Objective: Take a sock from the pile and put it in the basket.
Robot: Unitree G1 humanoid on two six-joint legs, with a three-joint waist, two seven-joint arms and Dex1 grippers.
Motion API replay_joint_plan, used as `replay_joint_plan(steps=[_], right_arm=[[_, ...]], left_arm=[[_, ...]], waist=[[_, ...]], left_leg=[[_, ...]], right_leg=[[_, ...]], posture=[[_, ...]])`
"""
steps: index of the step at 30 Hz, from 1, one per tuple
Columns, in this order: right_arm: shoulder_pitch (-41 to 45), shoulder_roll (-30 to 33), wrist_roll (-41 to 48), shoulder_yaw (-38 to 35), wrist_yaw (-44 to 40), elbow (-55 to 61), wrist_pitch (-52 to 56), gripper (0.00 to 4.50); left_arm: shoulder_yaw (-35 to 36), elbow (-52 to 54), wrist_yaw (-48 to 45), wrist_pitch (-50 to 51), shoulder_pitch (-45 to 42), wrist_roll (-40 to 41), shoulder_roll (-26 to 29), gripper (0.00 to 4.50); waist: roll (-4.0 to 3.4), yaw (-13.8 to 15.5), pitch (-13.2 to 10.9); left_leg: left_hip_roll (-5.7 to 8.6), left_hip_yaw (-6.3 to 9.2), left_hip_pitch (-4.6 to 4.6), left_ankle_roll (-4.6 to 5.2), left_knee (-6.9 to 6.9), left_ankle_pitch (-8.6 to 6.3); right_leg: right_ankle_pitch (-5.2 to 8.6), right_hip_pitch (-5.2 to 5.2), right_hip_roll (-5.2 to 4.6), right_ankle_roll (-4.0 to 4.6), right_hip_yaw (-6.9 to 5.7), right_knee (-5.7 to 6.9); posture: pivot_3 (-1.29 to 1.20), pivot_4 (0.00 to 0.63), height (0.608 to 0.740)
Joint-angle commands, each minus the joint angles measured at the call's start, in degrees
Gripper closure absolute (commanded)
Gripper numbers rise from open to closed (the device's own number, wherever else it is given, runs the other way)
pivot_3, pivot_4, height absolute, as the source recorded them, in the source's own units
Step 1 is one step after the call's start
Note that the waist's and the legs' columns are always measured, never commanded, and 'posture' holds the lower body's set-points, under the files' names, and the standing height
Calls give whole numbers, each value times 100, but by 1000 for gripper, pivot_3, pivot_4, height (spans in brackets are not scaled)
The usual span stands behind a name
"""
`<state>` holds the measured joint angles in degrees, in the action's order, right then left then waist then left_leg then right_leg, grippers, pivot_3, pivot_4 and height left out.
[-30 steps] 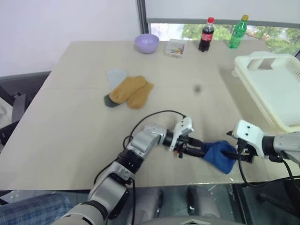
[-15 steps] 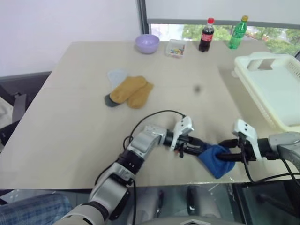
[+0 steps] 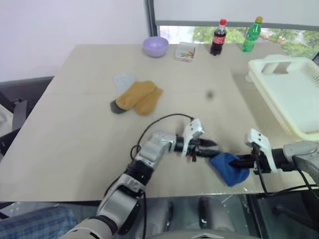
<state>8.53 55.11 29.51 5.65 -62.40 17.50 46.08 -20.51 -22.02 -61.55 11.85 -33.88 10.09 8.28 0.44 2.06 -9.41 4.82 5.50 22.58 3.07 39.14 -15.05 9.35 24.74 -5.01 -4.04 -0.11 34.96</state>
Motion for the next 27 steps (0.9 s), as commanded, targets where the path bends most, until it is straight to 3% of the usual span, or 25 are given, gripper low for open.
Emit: replay_joint_plan(steps=[1, 8, 12, 15, 21, 27], right_arm=[[-82, -16, -101, -60, 109, 5, -45, 4476], [148, -331, 217, -699, 637, -142, 323, 4476], [364, -823, 514, -1315, 1320, -297, 750, 4476], [475, -1174, 1066, -1799, 1680, -199, 1457, 4476], [1508, -2124, 1831, -3094, 3015, -486, 4239, 4476], [1863, -2197, 2767, -3702, 4002, -770, 4642, 4476]], left_arm=[[45, 15, 53, -1127, 135, -339, 252, 2254], [356, -248, -354, -2731, 474, -87, 447, 2254], [521, -802, 249, -3365, 410, -418, 392, 2254], [634, -1007, 361, -3406, 333, -347, 296, 2254], [665, -1048, -24, -2915, 219, -123, 317, 2254], [731, -945, -196, -2772, 215, 51, 206, 2254]], waist=[[0, 3, 0], [-1, 23, 0], [-1, 28, -1], [-3, 27, -1], [-6, 11, 0], [-8, 10, 0]], left_leg=[[-1, 0, 1, 0, -3, 0], [6, -4, 6, 1, -1, -1], [8, -2, 8, 2, 1, 0], [7, 1, 11, 2, -2, 0], [7, -1, 14, 3, -2, 0], [11, 6, 19, 6, -2, -1]], right_leg=[[0, 1, 0, 1, 0, 0], [-2, 2, -3, 2, 2, -5], [-5, 3, 0, 1, 0, -5], [-7, 9, 3, 5, 1, -1], [-14, 9, 3, 14, 2, -2], [-14, 11, 5, 16, -5, -4]], posture=[[0, 150, 732], [0, 150, 732], [0, 150, 732], [0, 150, 732], [0, 150, 732], [0, 150, 732]])
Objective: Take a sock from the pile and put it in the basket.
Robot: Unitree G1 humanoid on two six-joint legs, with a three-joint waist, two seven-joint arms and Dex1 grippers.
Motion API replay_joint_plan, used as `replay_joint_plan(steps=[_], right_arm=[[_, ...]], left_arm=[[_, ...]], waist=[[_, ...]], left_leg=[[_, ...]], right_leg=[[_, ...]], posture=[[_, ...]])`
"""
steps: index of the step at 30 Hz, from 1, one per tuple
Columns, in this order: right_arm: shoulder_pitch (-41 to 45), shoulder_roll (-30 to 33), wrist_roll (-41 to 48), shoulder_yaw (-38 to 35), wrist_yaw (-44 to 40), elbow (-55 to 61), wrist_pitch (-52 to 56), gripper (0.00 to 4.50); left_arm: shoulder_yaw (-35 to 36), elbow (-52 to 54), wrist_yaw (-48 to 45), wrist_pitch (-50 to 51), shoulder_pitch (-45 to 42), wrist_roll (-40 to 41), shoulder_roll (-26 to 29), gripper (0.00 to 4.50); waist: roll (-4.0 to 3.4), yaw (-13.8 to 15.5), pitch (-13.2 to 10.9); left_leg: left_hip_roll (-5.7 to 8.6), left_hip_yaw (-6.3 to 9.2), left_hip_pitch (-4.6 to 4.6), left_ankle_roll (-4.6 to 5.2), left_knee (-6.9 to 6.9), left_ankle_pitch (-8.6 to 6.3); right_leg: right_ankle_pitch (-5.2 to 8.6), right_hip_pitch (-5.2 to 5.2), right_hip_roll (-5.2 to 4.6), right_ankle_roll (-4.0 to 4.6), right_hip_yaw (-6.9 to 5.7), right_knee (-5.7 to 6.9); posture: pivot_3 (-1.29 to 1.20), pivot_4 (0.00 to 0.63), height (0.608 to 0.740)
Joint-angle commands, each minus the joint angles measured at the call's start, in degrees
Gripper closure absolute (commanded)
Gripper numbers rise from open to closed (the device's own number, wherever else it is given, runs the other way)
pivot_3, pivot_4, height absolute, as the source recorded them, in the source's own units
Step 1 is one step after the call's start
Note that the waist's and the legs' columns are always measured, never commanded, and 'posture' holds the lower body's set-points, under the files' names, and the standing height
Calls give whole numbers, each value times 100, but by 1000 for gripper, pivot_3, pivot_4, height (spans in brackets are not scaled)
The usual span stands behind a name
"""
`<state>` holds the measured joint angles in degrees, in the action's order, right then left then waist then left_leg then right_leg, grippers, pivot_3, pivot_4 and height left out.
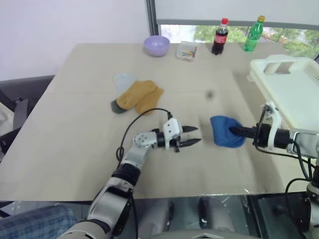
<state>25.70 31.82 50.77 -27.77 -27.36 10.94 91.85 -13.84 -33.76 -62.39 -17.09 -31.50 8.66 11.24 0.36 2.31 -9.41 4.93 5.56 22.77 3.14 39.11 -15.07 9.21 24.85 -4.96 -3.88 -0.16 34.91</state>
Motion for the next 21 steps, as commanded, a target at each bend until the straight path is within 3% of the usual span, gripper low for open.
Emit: replay_joint_plan(steps=[1, 7, 10, 15, 21], right_arm=[[177, 256, 876, -396, 647, -147, 65, 4476], [394, 1409, 2127, -535, 1271, -645, 65, 4476], [620, 1877, 2271, -688, 1500, -1100, 65, 4476], [1191, 2326, 1816, -1144, 1781, -1987, -16, 4476], [1301, 2899, 854, -1160, 1432, -3224, -887, 4476]], left_arm=[[72, 267, -146, 177, -35, 235, -114, 2254], [137, 659, -241, 663, -157, 500, -241, 2254], [204, 1018, -178, 1071, -224, 707, -312, 2254], [186, 1535, -208, 1430, -238, 793, -265, 2254], [317, 1715, -106, 1700, -423, 910, -302, 2254]], waist=[[-2, -17, -1], [-13, -22, -7], [-12, -33, -8], [-13, -87, -8], [-13, -132, -8]], left_leg=[[1, -4, 0, 5, 0, -3], [3, -11, 2, 8, 1, -4], [-3, -13, 2, 9, 1, -4], [-5, -33, 2, 14, 1, -6], [-4, -48, 2, 30, 1, -15]], right_leg=[[0, 0, -1, 0, 3, -2], [0, 2, -4, -1, 7, -2], [1, 1, -1, -2, 6, -2], [1, 2, 0, -3, 18, -3], [1, 2, 0, -4, 28, -10]], posture=[[0, 150, 732], [0, 150, 732], [0, 150, 732], [0, 150, 732], [0, 150, 732]])
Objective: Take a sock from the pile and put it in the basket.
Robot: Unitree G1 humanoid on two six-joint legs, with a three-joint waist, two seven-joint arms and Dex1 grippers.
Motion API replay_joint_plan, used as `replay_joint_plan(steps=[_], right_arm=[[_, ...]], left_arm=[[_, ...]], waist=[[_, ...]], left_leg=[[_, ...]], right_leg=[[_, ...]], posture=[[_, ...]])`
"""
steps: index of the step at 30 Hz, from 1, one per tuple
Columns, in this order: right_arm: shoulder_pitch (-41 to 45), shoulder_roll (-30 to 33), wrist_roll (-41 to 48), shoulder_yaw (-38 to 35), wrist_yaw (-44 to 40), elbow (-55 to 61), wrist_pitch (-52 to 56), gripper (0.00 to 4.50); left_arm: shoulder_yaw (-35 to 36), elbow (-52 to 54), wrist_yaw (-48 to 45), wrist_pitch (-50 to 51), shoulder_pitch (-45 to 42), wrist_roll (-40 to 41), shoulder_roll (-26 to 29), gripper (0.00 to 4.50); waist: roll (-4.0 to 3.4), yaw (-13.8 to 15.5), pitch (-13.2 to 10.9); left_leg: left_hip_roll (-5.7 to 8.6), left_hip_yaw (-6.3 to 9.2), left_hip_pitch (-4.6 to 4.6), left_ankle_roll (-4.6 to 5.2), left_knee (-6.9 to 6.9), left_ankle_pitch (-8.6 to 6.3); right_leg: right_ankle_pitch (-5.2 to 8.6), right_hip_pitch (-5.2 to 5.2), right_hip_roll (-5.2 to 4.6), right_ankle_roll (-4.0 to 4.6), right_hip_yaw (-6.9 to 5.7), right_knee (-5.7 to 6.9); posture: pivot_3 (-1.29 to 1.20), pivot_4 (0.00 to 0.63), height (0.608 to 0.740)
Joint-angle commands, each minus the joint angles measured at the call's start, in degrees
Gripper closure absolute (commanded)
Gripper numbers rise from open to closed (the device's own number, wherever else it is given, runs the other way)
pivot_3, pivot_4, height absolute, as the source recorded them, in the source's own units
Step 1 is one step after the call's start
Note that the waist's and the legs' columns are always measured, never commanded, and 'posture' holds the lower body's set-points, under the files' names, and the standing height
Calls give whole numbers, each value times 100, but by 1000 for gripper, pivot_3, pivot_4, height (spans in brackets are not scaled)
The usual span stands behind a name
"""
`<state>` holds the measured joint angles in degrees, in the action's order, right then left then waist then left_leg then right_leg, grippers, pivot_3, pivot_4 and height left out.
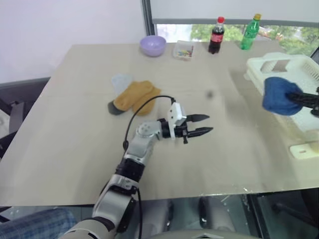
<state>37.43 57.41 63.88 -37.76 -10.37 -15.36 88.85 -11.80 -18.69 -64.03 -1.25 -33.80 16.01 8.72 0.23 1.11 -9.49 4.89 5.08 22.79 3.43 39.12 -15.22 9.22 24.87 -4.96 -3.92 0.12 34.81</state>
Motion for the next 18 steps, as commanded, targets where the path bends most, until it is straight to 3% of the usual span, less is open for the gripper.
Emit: replay_joint_plan(steps=[1, 5, 6, 8, 9, 11, 13, 15, 18], right_arm=[[152, 399, -611, -126, -355, -836, -757, 4476], [246, 487, -1237, 163, -665, -1685, -1391, 4476], [276, 491, -1433, 267, -743, -1914, -1595, 3662], [357, 498, -1765, 489, -983, -2254, -1934, 2987], [396, 503, -1898, 595, -1092, -2356, -2045, 2262], [316, 546, -2305, 987, -1332, -2295, -2444, 1354], [46, 611, -2871, 1516, -1601, -2015, -3124, 150], [-254, 686, -3413, 1927, -1830, -1717, -3928, 49], [-600, 653, -3543, 1732, -2209, -992, -4731, 49]], left_arm=[[137, 225, 69, 153, -214, 199, -59, 2254], [106, 196, 74, 103, -241, 153, -55, 2254], [113, 166, 97, 81, -246, 144, -63, 2254], [167, 99, 168, 63, -276, 149, -81, 2254], [199, 72, 204, 54, -292, 153, -87, 2254], [220, 60, 229, 44, -305, 161, -78, 2254], [234, 77, 244, 48, -307, 163, -64, 2254], [263, 114, 266, 63, -298, 173, -44, 2254], [363, 204, 375, 55, -266, 190, -12, 2254]], waist=[[0, -12, 0], [-1, -46, 0], [-1, -61, 0], [-4, -68, -2], [-9, -67, -4], [-18, -70, -4], [-19, -62, -3], [-20, -39, -3], [-25, -37, -3]], left_leg=[[1, -6, 0, 2, 0, -1], [0, -15, -6, 4, 0, -2], [-2, -18, -6, 4, 0, -2], [-5, -26, -11, 4, 0, -2], [-5, -28, -12, 4, 0, -2], [-5, -33, -13, 4, 0, -2], [-5, -37, -14, 4, 0, -2], [-5, -37, -13, 4, 0, -2], [-1, -43, -5, 5, 1, -3]], right_leg=[[-1, 0, 0, -2, 6, 0], [-2, 0, 3, -6, 15, -1], [-2, 1, 5, -6, 20, -1], [-3, 1, 8, -6, 29, 1], [-3, 1, 8, -7, 32, 2], [-5, 2, 8, -10, 38, 3], [-6, 4, 10, -14, 42, 3], [-7, 4, 10, -15, 42, 2], [-9, 17, 10, -20, 49, 3]], posture=[[0, 150, 732], [0, 150, 732], [0, 150, 732], [0, 150, 732], [0, 150, 732], [0, 150, 732], [0, 150, 732], [0, 150, 732], [0, 150, 732]])
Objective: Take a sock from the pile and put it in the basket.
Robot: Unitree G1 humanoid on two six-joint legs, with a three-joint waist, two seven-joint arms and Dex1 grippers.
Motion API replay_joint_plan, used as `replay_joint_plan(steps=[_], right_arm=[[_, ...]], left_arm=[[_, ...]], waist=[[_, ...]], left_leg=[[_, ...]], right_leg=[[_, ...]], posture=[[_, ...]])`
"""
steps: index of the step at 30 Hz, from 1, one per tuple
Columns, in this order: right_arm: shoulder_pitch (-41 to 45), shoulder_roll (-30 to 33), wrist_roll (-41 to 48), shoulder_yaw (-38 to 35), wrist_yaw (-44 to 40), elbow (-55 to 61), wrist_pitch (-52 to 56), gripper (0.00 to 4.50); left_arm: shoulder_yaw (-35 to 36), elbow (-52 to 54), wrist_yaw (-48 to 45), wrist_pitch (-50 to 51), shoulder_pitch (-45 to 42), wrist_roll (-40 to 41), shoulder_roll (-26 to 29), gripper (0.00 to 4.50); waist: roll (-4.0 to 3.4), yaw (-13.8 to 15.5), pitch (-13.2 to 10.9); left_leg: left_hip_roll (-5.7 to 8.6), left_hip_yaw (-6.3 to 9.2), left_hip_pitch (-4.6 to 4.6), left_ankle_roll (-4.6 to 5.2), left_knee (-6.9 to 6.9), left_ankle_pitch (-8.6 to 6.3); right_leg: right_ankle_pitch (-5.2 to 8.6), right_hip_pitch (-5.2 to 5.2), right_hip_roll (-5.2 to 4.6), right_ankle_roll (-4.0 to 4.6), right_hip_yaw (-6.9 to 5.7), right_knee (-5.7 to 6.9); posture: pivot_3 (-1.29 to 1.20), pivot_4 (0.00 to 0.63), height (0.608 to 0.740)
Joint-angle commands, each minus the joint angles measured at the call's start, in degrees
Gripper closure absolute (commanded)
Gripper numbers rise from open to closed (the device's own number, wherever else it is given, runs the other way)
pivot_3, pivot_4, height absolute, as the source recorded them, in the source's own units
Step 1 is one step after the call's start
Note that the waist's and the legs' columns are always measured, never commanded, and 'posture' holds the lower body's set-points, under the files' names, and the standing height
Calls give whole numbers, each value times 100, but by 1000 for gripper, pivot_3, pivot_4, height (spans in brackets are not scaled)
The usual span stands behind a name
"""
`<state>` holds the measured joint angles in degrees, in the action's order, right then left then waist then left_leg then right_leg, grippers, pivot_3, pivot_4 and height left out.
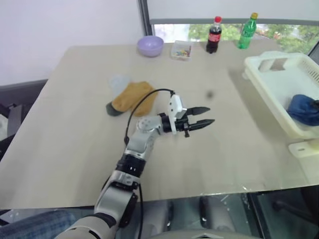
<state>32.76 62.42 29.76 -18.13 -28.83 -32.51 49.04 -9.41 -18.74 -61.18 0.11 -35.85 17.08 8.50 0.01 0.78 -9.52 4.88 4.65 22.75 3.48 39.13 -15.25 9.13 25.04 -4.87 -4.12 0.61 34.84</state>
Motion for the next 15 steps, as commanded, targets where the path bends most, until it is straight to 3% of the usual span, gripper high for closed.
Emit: replay_joint_plan(steps=[1, 5, 8, 11, 15], right_arm=[[-278, 175, -52, -347, -503, 972, -680, 49], [-987, 218, 150, -821, -1078, 1948, -692, 49], [-1397, -47, 645, -1572, -1423, 2990, -720, 49], [-1793, -602, 1219, -2054, -1645, 4023, -815, 49], [-2447, -1547, 1563, -1863, -1480, 5503, -1076, 49]], left_arm=[[139, 247, 105, -76, -45, 86, 22, 2254], [191, 439, 136, 8, 54, 167, 71, 2254], [228, 614, 186, 95, 180, 227, 143, 2254], [226, 718, 322, -36, 437, 108, 204, 2254], [113, 849, 585, -273, 969, -257, 350, 2254]], waist=[[-6, -5, 0], [-5, -1, 0], [-6, 3, 0], [-5, -10, 0], [2, 7, 2]], left_leg=[[1, -4, 4, -1, -1, 1], [-3, -6, 5, -5, -1, 3], [-3, -4, 4, 1, -1, -1], [-6, -8, -1, 2, 0, -2], [-15, -4, -8, 1, 1, -2]], right_leg=[[-1, 5, 0, -2, 7, 1], [-2, 10, 3, -3, 14, 3], [-2, 10, 3, -3, 15, 4], [-3, 8, 7, -4, 22, 5], [-3, 4, 13, -4, 20, 6]], posture=[[0, 150, 732], [0, 150, 732], [0, 150, 732], [0, 150, 732], [0, 150, 732]])
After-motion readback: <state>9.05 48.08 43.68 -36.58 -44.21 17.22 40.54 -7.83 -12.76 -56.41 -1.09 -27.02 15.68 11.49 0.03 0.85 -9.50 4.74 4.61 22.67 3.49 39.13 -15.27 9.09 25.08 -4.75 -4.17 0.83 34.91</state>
